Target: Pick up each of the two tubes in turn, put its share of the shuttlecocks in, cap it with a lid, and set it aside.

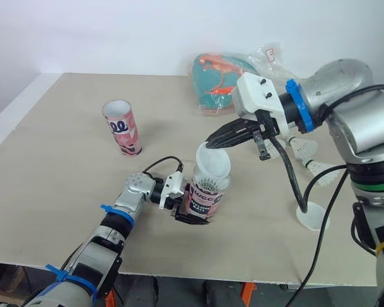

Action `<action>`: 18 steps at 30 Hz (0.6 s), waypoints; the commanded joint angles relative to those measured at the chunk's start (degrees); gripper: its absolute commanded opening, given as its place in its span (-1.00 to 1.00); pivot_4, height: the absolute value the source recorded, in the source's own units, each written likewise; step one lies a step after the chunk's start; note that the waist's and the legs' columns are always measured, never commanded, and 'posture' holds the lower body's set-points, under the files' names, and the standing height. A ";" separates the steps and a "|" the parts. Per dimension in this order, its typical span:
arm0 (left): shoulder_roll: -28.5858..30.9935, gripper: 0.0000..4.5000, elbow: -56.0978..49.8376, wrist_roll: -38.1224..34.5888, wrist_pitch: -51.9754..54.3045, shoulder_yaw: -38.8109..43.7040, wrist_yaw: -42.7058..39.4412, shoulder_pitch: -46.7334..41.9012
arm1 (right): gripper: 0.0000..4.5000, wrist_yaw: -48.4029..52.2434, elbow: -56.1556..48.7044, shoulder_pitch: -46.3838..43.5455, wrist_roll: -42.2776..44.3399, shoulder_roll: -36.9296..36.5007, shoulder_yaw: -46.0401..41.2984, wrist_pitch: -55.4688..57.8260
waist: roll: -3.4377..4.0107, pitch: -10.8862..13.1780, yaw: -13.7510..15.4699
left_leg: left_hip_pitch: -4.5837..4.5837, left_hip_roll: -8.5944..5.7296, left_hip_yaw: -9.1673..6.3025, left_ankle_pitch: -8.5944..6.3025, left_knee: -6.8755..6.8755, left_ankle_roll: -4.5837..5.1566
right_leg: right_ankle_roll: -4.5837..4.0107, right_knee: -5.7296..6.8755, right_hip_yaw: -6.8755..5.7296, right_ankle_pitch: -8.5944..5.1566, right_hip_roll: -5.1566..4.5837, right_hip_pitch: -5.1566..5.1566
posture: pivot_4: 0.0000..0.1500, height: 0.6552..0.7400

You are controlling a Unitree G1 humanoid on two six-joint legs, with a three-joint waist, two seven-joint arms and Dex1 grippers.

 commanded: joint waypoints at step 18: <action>1.74 0.62 2.10 3.08 0.73 -0.02 0.80 1.79 | -0.98 2.61 -2.29 -0.03 -7.33 1.56 3.98 -6.64 | 0.01 0.00 -0.32 | 0.10 0.02 -0.02 0.04 -0.03 -0.06 | 0.11 0.01 -0.02 -0.06 0.02 0.00 | 1.00 1.00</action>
